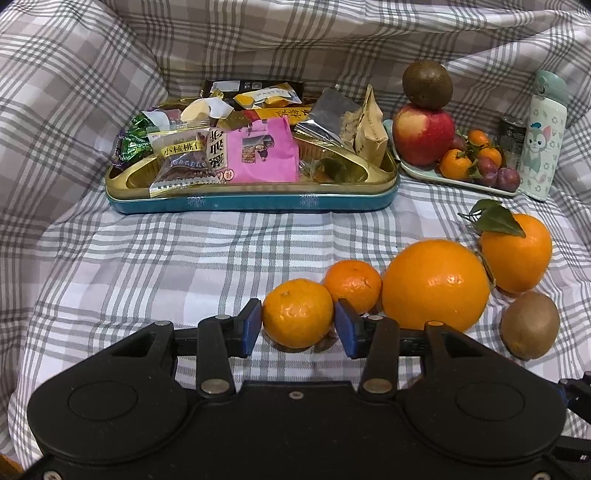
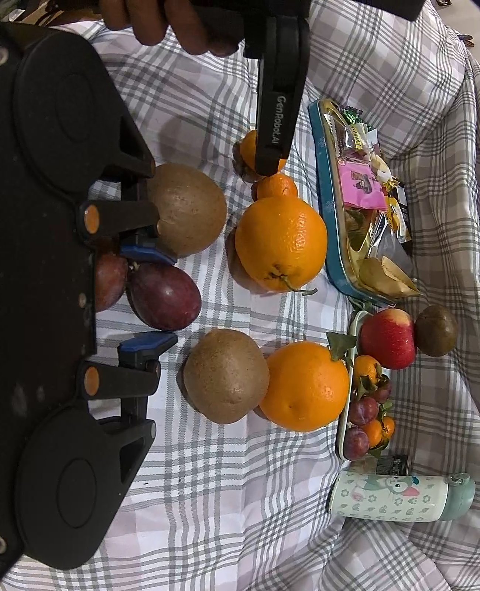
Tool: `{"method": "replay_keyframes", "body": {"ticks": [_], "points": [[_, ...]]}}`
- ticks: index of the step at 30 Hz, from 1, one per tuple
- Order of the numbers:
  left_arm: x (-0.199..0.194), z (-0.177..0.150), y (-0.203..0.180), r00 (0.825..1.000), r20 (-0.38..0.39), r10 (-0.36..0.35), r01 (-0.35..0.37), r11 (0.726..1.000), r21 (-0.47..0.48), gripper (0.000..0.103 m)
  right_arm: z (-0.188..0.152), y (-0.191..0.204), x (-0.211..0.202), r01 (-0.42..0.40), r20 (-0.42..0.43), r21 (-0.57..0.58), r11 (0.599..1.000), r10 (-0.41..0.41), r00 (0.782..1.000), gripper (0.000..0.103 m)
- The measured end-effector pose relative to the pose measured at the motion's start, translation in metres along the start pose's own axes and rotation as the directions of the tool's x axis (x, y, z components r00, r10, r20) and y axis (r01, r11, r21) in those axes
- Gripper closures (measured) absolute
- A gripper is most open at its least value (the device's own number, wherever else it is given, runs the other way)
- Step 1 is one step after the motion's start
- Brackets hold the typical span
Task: Organize fruits
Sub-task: 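Grasp another mandarin with the left tool while the right tool grasps another passion fruit, then carry the mandarin with the left tool while the right tool carries the passion fruit over the tray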
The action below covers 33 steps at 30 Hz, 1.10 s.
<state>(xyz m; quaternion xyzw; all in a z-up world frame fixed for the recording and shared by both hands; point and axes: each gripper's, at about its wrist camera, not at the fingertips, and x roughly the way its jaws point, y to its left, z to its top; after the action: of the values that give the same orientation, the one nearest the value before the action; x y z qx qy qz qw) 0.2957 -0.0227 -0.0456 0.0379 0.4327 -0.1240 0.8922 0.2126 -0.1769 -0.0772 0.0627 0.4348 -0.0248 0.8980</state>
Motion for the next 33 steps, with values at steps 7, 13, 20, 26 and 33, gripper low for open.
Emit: {"method": "replay_keyframes", "body": {"ticks": [7,13,20,26,33], "points": [[0.003,0.003,0.003,1.0,-0.003,-0.005,0.005,1.0,-0.014,0.05,-0.002,0.0,-0.002,0.002,0.015,-0.013,1.0,-0.001,1.0,0.064],[0.008,0.009,0.006,1.0,-0.008,-0.014,0.013,0.998,-0.054,0.05,-0.002,-0.002,-0.01,0.011,0.033,0.001,1.0,-0.011,0.999,0.064],[0.011,0.014,0.013,0.999,0.0,-0.037,0.037,0.993,-0.109,0.053,-0.002,-0.003,-0.017,0.013,0.048,0.006,1.0,-0.014,0.999,0.064],[-0.003,0.011,0.013,0.999,-0.003,-0.053,0.052,0.99,-0.128,0.054,-0.002,-0.005,-0.028,0.015,0.069,0.013,1.0,-0.016,0.997,0.064],[-0.047,0.006,0.004,0.998,0.04,-0.055,0.059,0.993,-0.106,0.054,-0.004,-0.007,-0.05,0.02,0.113,0.018,1.0,-0.022,0.993,0.064]]}}
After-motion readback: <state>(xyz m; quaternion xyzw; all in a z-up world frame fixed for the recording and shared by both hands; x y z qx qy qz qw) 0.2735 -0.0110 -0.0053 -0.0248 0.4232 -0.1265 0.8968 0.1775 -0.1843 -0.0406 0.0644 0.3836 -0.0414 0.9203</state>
